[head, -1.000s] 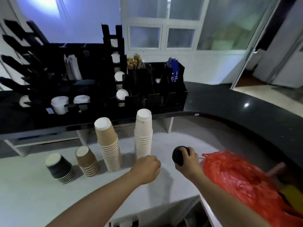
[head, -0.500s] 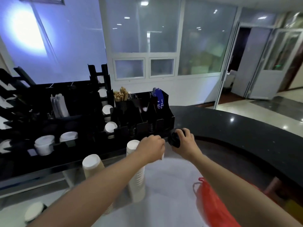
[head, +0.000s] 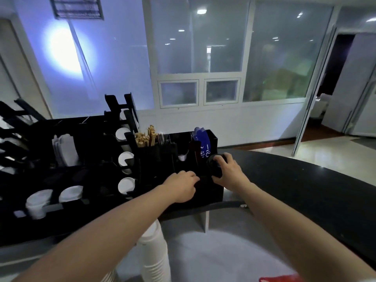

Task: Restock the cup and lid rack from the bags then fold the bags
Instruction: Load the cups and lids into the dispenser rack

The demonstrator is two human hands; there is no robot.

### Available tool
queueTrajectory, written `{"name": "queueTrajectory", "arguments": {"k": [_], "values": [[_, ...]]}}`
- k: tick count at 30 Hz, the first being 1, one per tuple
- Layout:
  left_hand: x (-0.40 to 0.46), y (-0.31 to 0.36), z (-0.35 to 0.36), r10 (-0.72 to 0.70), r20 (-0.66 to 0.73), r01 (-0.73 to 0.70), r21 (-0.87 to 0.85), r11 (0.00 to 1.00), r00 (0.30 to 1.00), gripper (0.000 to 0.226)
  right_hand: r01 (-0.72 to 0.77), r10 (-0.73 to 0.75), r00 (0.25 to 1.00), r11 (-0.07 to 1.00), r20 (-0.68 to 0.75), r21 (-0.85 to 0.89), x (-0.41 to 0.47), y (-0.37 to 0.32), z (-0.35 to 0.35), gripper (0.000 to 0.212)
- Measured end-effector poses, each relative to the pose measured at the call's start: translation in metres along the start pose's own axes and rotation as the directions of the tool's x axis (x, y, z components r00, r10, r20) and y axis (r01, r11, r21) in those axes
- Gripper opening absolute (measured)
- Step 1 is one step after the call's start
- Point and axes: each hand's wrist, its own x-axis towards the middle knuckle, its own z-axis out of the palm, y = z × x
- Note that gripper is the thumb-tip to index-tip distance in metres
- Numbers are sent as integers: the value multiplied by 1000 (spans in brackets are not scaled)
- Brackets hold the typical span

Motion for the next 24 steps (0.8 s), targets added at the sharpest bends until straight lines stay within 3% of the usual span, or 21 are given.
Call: {"name": "queueTrajectory", "arguments": {"k": [11, 15, 18, 24], "values": [[48, -11, 19, -33, 151, 36, -13, 999, 988, 65, 298, -284, 954, 935, 96, -193, 70, 35, 42, 76], [52, -15, 25, -27, 179, 30, -13, 999, 984, 65, 330, -282, 941, 890, 188, -315, 70, 47, 53, 77], [55, -16, 27, -21, 185, 24, -13, 1000, 982, 64, 369, -269, 916, 857, 297, -361, 64, 50, 64, 66], [57, -17, 28, -4, 183, 7, -19, 1000, 983, 64, 376, -255, 912, 832, 321, -408, 56, 44, 66, 54]]}}
